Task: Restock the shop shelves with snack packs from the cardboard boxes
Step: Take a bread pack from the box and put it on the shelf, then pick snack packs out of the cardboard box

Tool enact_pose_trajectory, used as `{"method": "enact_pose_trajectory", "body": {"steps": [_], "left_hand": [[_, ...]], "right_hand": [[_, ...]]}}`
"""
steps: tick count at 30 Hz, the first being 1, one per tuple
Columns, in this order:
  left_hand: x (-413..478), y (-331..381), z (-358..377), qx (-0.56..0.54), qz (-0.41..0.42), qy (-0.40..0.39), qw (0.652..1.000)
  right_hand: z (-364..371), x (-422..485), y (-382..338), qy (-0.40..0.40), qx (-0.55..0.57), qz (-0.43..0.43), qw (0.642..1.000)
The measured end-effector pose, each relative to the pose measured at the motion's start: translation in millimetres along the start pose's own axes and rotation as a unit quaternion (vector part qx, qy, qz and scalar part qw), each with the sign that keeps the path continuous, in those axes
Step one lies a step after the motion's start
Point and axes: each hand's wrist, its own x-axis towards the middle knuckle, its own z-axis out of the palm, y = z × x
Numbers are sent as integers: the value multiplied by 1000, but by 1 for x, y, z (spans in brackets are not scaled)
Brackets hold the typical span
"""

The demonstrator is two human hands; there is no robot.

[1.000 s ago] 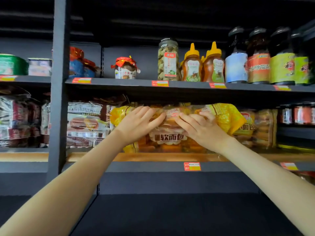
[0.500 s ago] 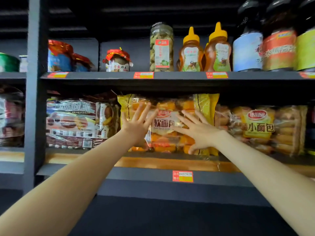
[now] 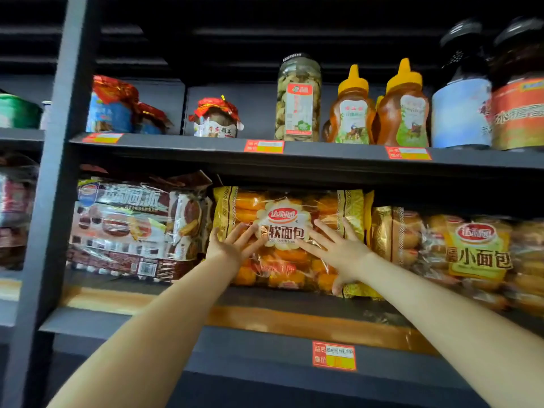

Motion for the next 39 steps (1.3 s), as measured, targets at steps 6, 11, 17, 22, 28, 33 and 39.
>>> {"method": "enact_pose_trajectory", "body": {"steps": [6,11,17,22,28,33,39], "left_hand": [[-9,1,-15,-102,1,-59,993],[-22,13,-28,-280,-2,-14,960],[-83,12,-33,-288,-10,128,949],[-148,-8,-10,-384,6,250,889],[-242,9,68,-492,76,330,802],[-330,48,159,-574,88,161,798],[-429,92,266,-536,94,-140,827]], "right_hand": [[-43,-12,-17,-168,16,-33,985],[-73,-16,-56,-135,176,-2,975],[-118,-40,-115,3,350,88,933],[-137,-84,-164,135,424,132,886],[-145,-163,-255,184,488,169,836],[-125,-241,-352,55,528,172,830],[-84,-328,-430,-180,564,152,791]]}}
